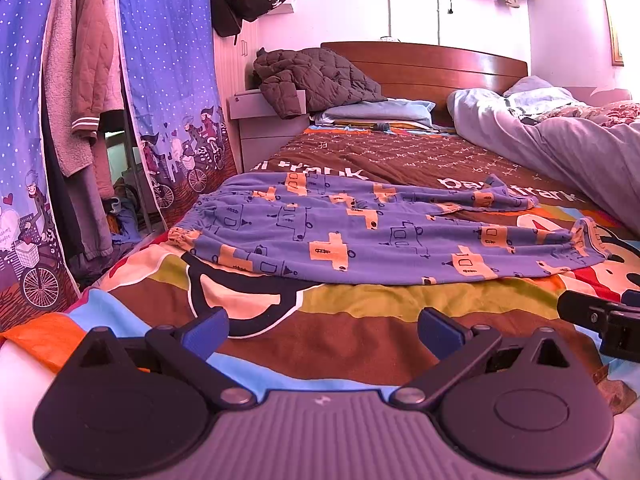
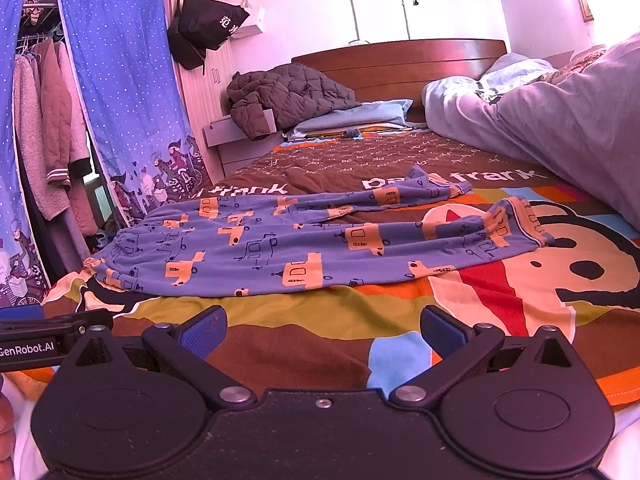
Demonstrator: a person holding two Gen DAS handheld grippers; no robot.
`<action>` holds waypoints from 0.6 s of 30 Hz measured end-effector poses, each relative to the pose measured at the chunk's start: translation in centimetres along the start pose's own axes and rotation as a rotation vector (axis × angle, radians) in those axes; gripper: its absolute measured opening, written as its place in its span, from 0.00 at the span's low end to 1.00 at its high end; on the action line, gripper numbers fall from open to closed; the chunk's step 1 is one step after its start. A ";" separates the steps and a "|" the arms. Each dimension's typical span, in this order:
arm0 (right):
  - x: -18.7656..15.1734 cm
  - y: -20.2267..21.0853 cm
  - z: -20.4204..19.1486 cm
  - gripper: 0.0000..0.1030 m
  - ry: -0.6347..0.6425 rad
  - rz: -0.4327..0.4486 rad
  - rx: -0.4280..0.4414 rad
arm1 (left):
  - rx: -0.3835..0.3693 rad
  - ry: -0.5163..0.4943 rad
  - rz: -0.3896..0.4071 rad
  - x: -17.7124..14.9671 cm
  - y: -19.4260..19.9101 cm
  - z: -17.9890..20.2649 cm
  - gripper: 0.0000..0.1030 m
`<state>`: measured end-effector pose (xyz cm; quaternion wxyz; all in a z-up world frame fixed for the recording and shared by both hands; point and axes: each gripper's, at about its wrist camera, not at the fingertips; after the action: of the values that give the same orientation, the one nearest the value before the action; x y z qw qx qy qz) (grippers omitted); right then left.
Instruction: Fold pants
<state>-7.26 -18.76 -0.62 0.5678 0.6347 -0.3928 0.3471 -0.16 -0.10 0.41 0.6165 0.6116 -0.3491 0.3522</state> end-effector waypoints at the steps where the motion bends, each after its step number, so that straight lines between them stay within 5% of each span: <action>1: 0.0 0.0 0.0 0.99 -0.001 0.000 0.000 | -0.001 0.000 0.000 0.0 0.0 0.0 1.00; 18: 0.0 0.0 0.2 0.99 -0.005 -0.003 0.001 | -0.002 0.002 0.000 0.0 0.0 0.0 1.00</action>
<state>-7.22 -18.96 -0.61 0.5667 0.6366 -0.3932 0.3449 -0.18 -0.05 0.42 0.6174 0.6106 -0.3488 0.3527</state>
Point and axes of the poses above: each gripper's, at about its wrist camera, not at the fingertips, and y roughly against the way its jaws point, z to its right, x to its top, and after that the axes turned 4 degrees about y, right-handed
